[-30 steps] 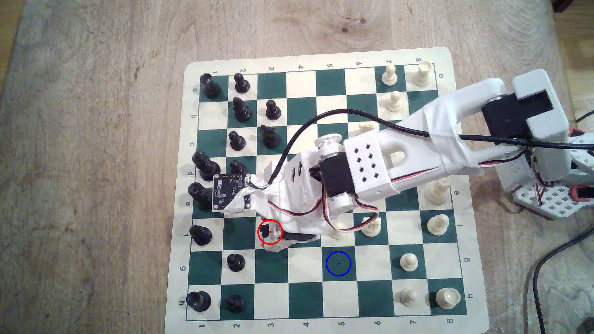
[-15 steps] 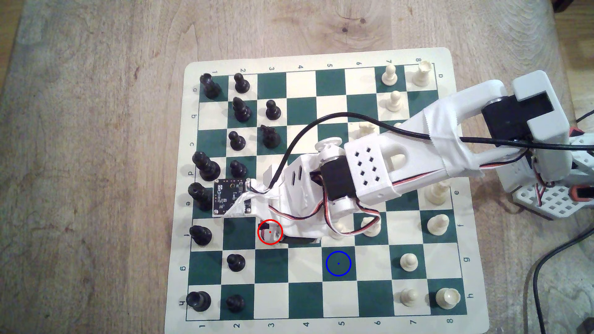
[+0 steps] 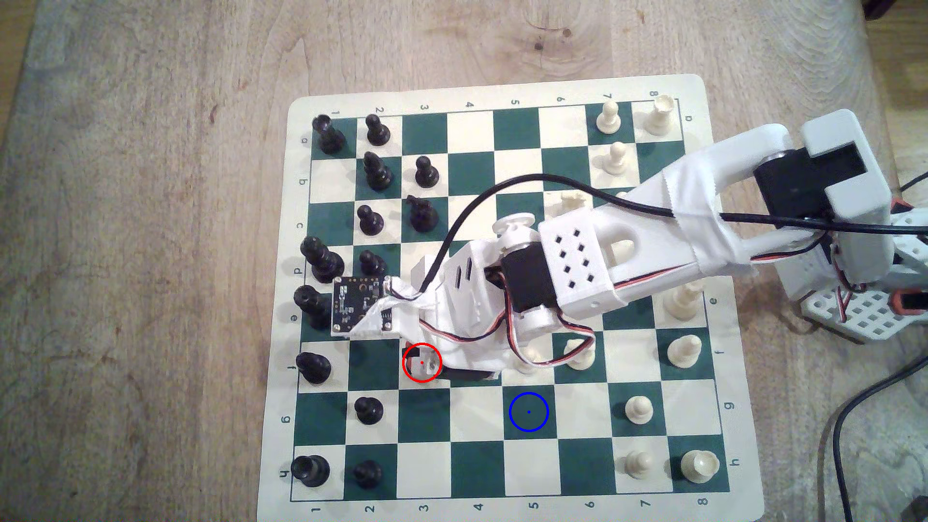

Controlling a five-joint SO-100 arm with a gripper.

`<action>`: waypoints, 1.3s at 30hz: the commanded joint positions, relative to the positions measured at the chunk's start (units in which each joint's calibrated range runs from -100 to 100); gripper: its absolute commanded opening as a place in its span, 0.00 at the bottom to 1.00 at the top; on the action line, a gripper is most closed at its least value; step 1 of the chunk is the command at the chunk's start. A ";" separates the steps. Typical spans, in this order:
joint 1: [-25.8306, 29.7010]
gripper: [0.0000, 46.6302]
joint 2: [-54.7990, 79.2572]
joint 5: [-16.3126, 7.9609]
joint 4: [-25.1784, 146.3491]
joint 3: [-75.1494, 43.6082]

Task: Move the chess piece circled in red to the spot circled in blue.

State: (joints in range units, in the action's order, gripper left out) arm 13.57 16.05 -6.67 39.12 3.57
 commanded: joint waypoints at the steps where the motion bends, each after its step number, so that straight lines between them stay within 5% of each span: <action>1: 0.00 0.01 -12.31 -0.10 -0.14 -3.93; 15: 7.35 0.01 -39.98 -0.05 -3.99 29.98; 39: 9.93 0.01 -29.71 0.49 -12.34 40.95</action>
State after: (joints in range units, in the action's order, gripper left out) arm 23.30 -13.53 -6.47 27.81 45.50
